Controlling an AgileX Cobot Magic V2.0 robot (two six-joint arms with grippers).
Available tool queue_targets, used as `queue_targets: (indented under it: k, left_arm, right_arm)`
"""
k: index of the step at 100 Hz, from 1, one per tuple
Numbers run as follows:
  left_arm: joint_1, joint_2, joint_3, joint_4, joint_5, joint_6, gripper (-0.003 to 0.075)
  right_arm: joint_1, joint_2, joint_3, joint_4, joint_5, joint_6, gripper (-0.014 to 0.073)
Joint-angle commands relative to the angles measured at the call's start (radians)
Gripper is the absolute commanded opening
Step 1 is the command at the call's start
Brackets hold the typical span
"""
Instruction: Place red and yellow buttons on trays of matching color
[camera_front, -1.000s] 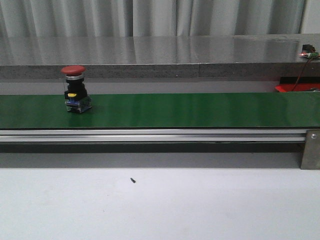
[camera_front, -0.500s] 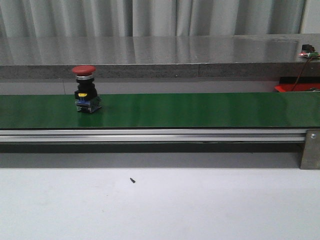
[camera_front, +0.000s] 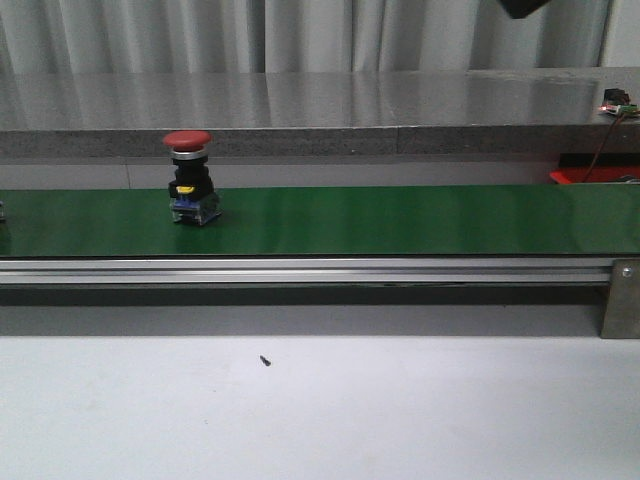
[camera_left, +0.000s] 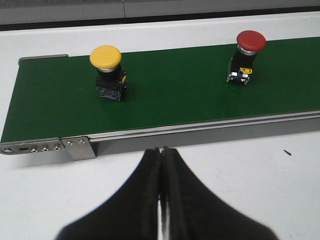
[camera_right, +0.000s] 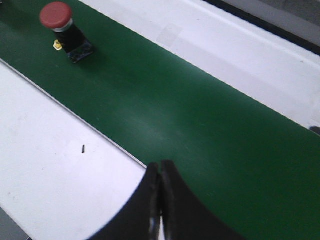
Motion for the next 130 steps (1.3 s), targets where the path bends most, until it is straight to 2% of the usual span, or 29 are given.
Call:
queue_targets:
  k: [1, 23, 29, 78, 130]
  left_arm:
    - [-0.007, -0.003, -0.028, -0.024, -0.068, -0.007, -0.002]
    - [-0.007, -0.003, -0.028, -0.024, -0.068, -0.007, -0.002]
    - [-0.007, -0.003, -0.028, -0.024, -0.068, -0.007, -0.002]
    - [-0.007, -0.003, -0.028, -0.024, -0.068, -0.007, -0.002]
    - [-0.007, -0.003, -0.028, -0.024, -0.068, -0.007, -0.002]
  right_arm:
    - [0.034, 0.034, -0.076, 0.01, -0.041, -0.009, 0.0083]
    - [0.101, 0.177, -0.198, 0.009, -0.036, -0.009, 0.0526]
    - [0.113, 0.21, -0.234, 0.009, -0.022, -0.009, 0.0578]
    - [0.238, 0.46, -0.498, 0.009, 0.047, -0.009, 0.0582]
    - [0.237, 0.596, -0.525, -0.008, -0.152, -0.009, 0.0581]
